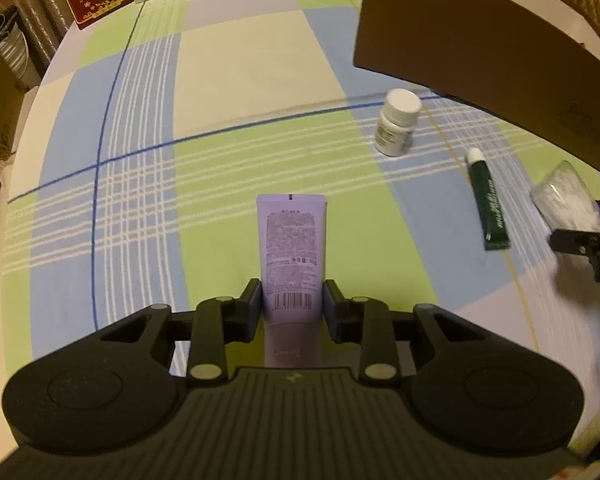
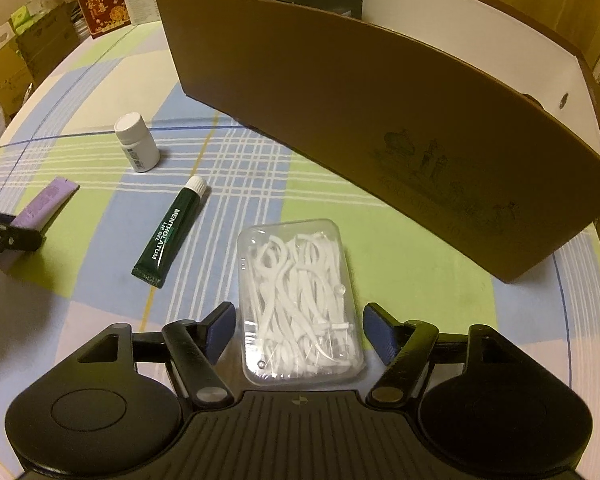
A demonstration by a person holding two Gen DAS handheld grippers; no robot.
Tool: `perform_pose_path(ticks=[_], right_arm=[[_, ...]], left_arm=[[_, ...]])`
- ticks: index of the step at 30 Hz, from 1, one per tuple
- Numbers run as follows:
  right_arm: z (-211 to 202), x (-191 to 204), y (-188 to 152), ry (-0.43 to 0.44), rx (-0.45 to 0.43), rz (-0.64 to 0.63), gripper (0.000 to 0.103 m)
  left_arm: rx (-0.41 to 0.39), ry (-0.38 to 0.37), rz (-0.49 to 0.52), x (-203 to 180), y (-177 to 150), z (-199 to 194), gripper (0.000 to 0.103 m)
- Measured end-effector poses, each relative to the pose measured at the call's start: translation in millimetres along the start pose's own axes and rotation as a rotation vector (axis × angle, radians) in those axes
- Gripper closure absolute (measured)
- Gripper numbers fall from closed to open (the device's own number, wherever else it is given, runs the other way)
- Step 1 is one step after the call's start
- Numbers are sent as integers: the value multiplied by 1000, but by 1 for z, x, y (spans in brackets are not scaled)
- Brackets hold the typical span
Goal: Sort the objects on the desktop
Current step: 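Lift and carry the purple tube and floss-pick case over the cardboard box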
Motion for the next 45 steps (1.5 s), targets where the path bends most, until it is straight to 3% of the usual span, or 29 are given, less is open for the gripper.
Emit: perform_pose_path(ticks=[9,10,11,12,18,27,33,45], right_arm=[[0,2,2,0,-32,-20,35],[1,3,3,-1,-30,-29,37],[3,5,2,-3,-28,-40,47],[3,6,2,4,-33,-48,48],[-2,9,0,31,-7,-33,48],[-8,-1,-8,51,10,27,48],[-15,-9,-10,62,1,64,48],[-24,-18,-12,53,-16,87,48]], left_arm=[[-13,-24,13,-9,-11,-14,76],[-15,-22,14,-10,-11,-14,76],[-18,-19,14,-10,-10,-16,76],[-22,-17,15,-10,-9,-17,76],[-34,-20,19,-13,-8,-23,76],[24,-29,5,-12,-13,-10,76],[-8,-92,-29,-14,-9,-20,76],[-54,-114,-13,-26,-1,-37,77]])
Point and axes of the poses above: each gripper's, at about its wrist camera, not at the fingertips, and z roughly the way its jaws point, x to its left, y to its top, the point moved 5 cm from there along z, roughly the way its jaws point, and after that the axes turned 6 degrees about z, right-handed, at the moved point
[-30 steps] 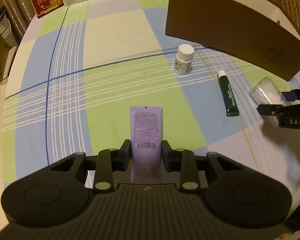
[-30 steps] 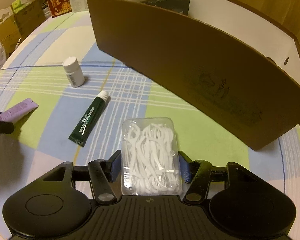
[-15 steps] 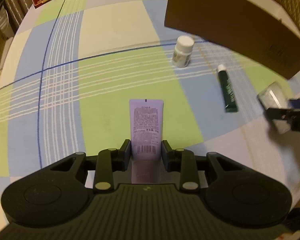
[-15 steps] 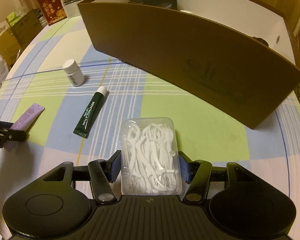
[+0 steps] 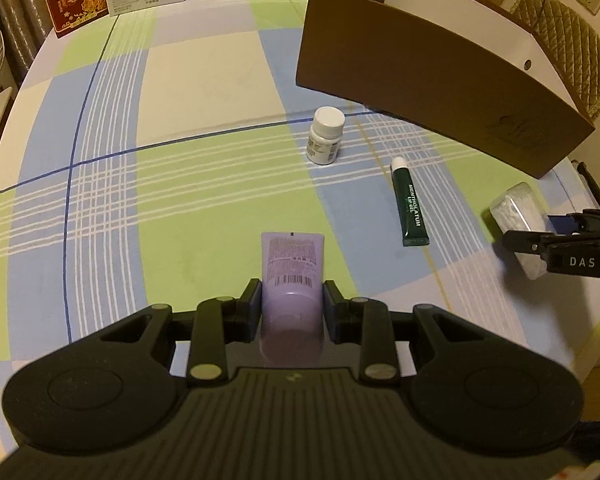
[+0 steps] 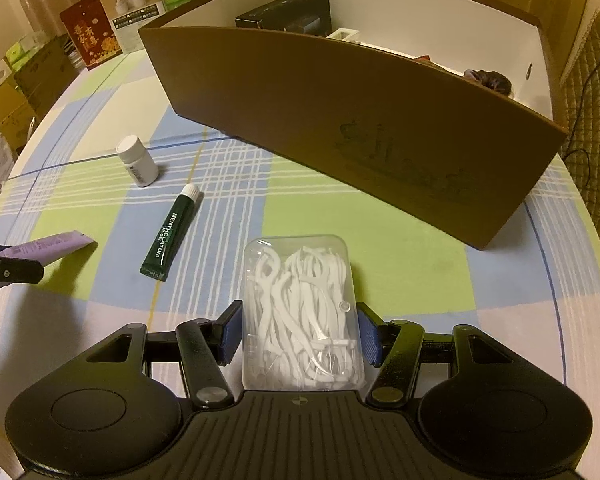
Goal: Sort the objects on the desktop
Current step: 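Lift and carry the purple tube and floss-pick case over the cardboard box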
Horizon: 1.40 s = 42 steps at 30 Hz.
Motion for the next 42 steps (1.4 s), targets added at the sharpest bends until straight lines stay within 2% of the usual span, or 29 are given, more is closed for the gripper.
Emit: perform_pose_path(ticks=[14,22,32,42], right_arm=[[-18,0,2,19,-33,11,48],[-43,7,12,68,-71,17,48],[-76,5,36,106,-140,23,48],[-100,-13,81,127,-219,21,48]], left_arm=[[-82,-25,31,-14,14,-30,77],[-146,-56,78,-34,34,-49,77],[-227,-110,144,-67,78,-62,77],[-291,-139,204,-99,136,-60,77]])
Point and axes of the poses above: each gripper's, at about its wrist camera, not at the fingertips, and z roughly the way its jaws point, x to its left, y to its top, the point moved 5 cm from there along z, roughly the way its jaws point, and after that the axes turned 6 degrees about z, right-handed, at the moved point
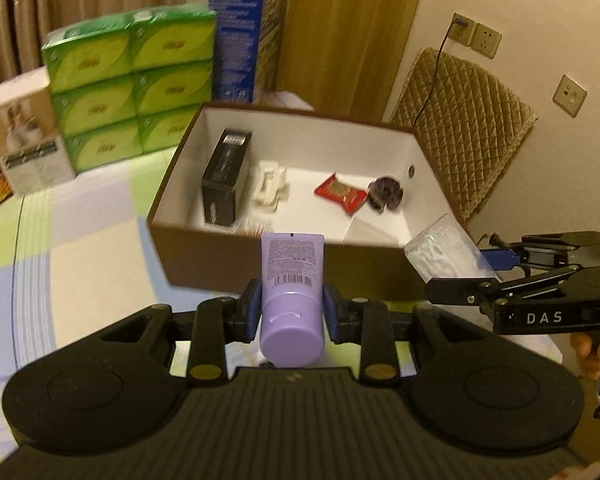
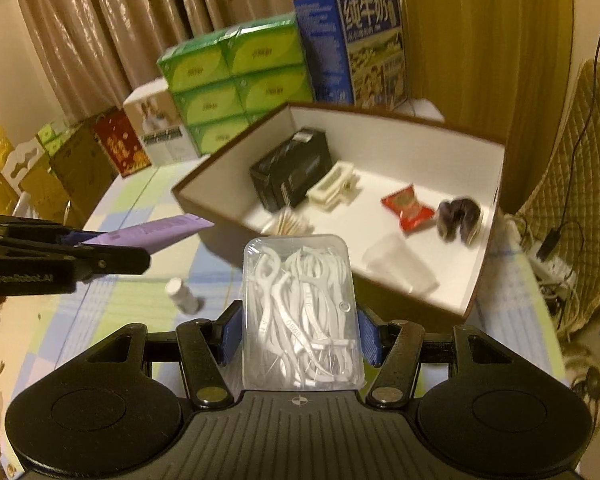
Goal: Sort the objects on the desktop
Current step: 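Lift and carry the purple tube and floss-pick case over the cardboard box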
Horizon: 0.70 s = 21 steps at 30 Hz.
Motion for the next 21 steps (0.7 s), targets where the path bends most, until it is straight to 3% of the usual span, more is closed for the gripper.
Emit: perform_pose_path(ticks=[13,21], right_arm=[[33,-34,75,-27,-42,-1,48],[76,-60,92,-57,10,20,48]], left_arm=[[-13,-18,45,-9,72,63,76],[72,-14,42,-5,87,127,77]])
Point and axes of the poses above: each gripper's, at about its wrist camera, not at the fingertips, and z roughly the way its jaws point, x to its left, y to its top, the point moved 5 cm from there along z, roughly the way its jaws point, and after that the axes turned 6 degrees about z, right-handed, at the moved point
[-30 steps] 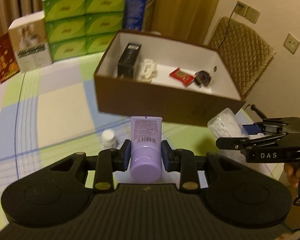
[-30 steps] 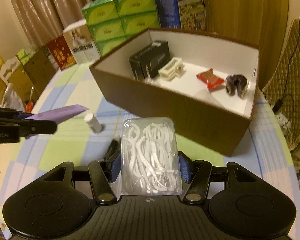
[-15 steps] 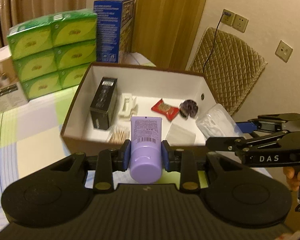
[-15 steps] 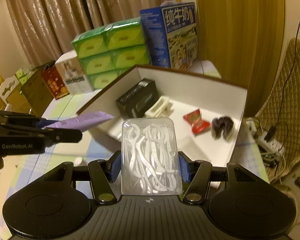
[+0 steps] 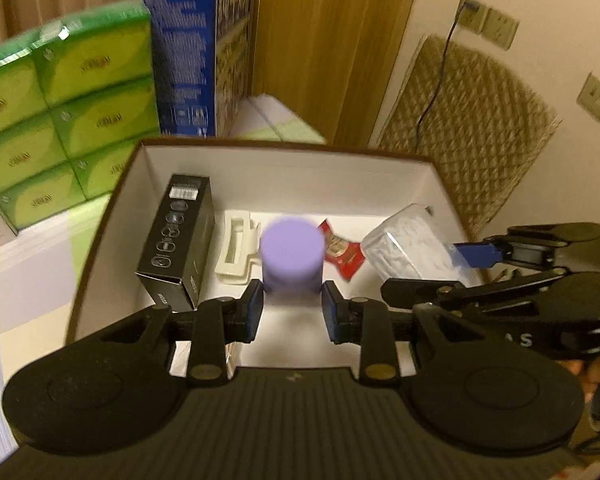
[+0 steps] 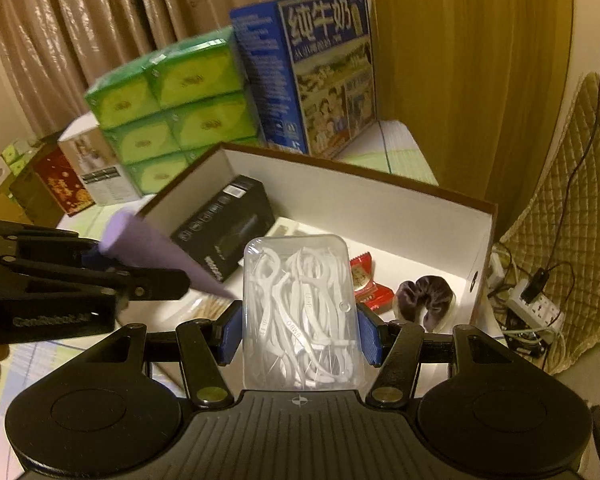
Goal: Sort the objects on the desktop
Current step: 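Open the left tool to drop the purple tube while the right tool drops the floss case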
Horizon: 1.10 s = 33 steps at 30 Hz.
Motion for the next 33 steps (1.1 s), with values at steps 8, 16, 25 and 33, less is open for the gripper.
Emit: perform_pose_path(ticks=[8,16,25,33], right_arm=[[33,-11,-5,6,71,25,48],[52,-9,-10,24,113,22,48],[70,2,-13,38,143,5,48],[81,11,-14,53,160,-3,48]], left_arm=[[103,-27,-25,8,-4,44,103],[142,7,-21,15,-4,59,101],[174,32,-23,28,-8,61,98],[189,63,-25,39,-13,57,89]])
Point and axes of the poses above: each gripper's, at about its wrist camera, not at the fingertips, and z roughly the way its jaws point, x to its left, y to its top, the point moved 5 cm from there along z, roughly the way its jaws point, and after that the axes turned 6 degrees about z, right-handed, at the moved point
